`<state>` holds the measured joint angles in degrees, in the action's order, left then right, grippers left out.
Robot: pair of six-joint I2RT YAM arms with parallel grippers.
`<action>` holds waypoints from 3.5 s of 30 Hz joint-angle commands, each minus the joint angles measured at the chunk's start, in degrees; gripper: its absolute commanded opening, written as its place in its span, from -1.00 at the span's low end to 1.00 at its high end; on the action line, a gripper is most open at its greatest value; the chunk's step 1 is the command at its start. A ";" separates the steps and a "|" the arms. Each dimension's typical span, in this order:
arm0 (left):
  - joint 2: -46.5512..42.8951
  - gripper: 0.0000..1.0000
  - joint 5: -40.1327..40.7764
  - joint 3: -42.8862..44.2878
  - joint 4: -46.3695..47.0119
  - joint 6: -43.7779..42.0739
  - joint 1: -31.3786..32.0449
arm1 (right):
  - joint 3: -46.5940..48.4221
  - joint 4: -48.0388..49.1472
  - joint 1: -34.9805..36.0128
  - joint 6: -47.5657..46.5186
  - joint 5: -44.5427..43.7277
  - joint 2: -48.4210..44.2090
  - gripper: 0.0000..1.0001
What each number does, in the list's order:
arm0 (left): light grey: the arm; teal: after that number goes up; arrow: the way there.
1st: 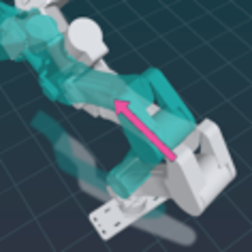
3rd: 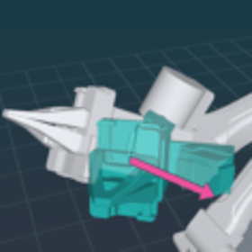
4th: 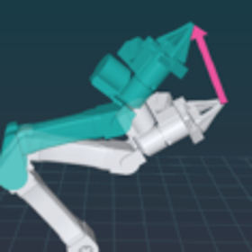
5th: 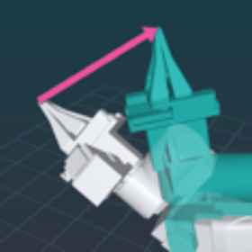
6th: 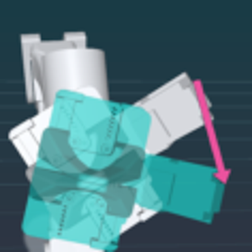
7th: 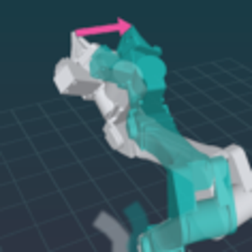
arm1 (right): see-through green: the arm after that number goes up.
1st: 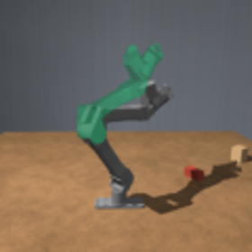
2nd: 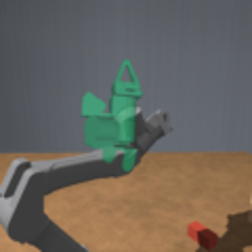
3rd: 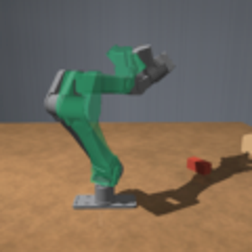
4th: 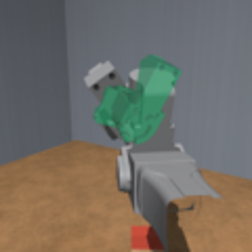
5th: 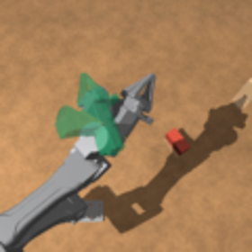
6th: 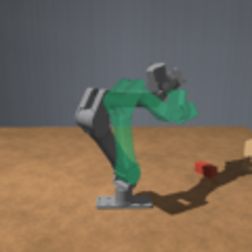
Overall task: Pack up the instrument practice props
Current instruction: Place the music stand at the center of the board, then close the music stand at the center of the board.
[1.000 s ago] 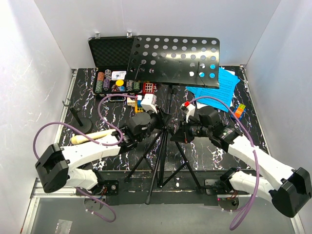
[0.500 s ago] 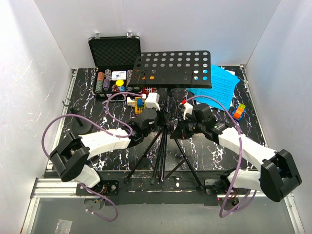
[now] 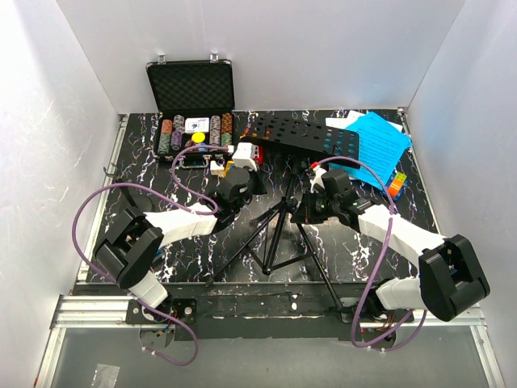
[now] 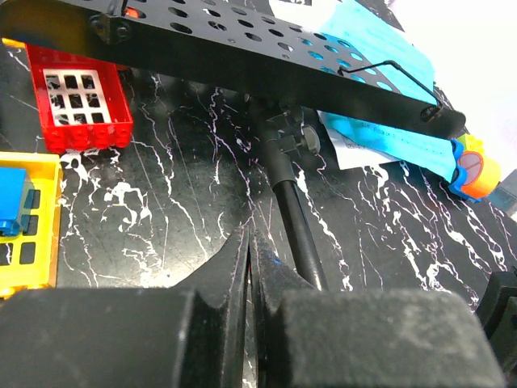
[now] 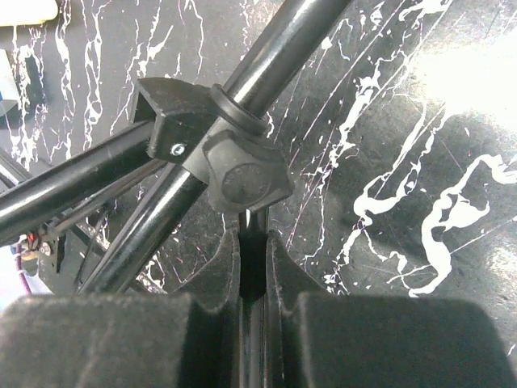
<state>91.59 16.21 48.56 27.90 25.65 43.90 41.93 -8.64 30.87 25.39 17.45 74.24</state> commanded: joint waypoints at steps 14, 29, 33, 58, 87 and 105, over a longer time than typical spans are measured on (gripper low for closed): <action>-5.71 -0.72 -4.08 -0.04 -8.64 2.48 -1.10 | 2.54 3.90 0.24 0.19 -0.49 -0.49 -0.44; -23.03 0.22 -4.95 -3.11 -25.33 3.61 -2.24 | 6.23 -7.25 0.24 1.50 -3.57 -8.04 0.17; -27.07 0.37 -8.11 -4.60 -32.90 7.48 -2.33 | 8.51 -9.19 0.24 5.36 0.55 -13.59 0.67; -25.15 0.65 -19.10 -14.19 -42.76 17.16 -2.50 | 12.91 -16.23 1.64 15.31 22.63 0.29 0.55; -20.84 0.25 -20.60 -18.32 -35.81 18.30 -2.42 | 3.68 -11.92 1.73 9.33 13.05 7.06 -0.97; -18.47 0.51 -23.58 -16.12 -38.19 13.82 -2.50 | 4.20 -14.29 1.65 7.75 11.81 4.96 -0.97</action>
<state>72.77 -5.50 30.65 -9.58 42.35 41.74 48.12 -17.74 31.51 43.57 41.12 77.91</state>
